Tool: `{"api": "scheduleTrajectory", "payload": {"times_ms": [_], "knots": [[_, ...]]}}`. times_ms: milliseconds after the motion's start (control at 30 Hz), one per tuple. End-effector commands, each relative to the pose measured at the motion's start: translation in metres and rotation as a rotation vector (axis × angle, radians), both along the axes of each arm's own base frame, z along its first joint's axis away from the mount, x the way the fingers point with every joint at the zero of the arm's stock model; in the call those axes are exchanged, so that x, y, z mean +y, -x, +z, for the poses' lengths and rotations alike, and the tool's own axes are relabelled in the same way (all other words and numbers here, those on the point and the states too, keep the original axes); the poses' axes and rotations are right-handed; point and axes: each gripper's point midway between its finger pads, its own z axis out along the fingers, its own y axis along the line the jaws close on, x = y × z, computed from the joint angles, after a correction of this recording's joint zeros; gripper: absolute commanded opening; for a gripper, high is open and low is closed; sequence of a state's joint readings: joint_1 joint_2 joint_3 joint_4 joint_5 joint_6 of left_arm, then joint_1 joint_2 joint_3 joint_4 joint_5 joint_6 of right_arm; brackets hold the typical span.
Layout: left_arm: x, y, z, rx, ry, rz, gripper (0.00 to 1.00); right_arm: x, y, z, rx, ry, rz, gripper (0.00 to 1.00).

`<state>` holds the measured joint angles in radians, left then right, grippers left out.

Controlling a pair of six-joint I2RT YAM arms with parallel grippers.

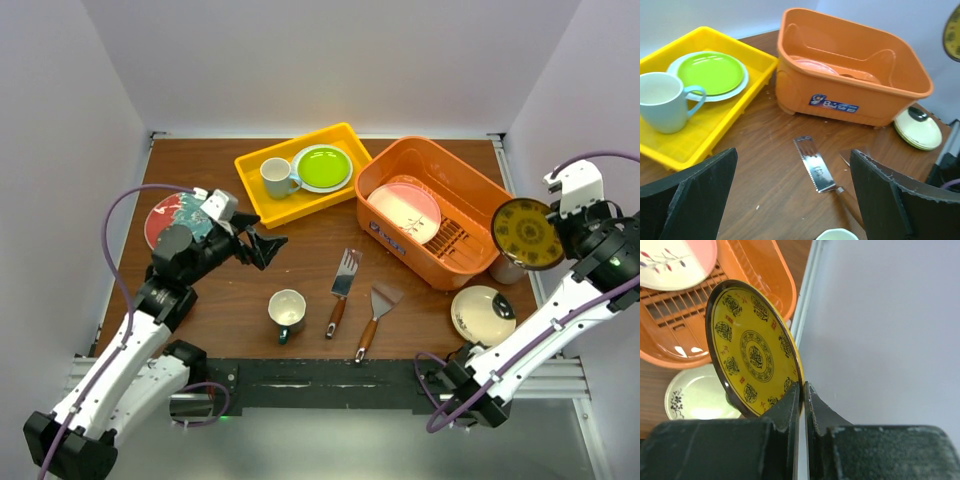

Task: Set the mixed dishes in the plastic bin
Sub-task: Pick up the plate from the corner of the board.

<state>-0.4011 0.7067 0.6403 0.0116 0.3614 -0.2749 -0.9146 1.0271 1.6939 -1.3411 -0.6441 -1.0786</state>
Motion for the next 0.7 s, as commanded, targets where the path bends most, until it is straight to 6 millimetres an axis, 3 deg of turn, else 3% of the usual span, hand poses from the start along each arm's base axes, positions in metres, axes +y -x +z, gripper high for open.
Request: {"api": "scheduleTrajectory", "payload": {"times_ms": [0,167,333,667], "knots": [[-0.020,0.010,0.038,-0.055,0.096,-0.120,1.00,0.030,-0.010,0.012,-0.066,-0.087,0.129,0.00],[-0.030,0.010,0.041,-0.033,0.135,-0.171,1.00,0.045,-0.018,0.013,-0.096,-0.163,0.186,0.00],[-0.043,0.009,0.049,-0.020,0.187,-0.215,1.00,0.063,-0.040,0.011,-0.095,-0.220,0.245,0.00],[-0.077,0.005,0.068,0.011,0.299,-0.274,1.00,0.128,-0.071,-0.015,-0.030,-0.426,0.409,0.00]]}}
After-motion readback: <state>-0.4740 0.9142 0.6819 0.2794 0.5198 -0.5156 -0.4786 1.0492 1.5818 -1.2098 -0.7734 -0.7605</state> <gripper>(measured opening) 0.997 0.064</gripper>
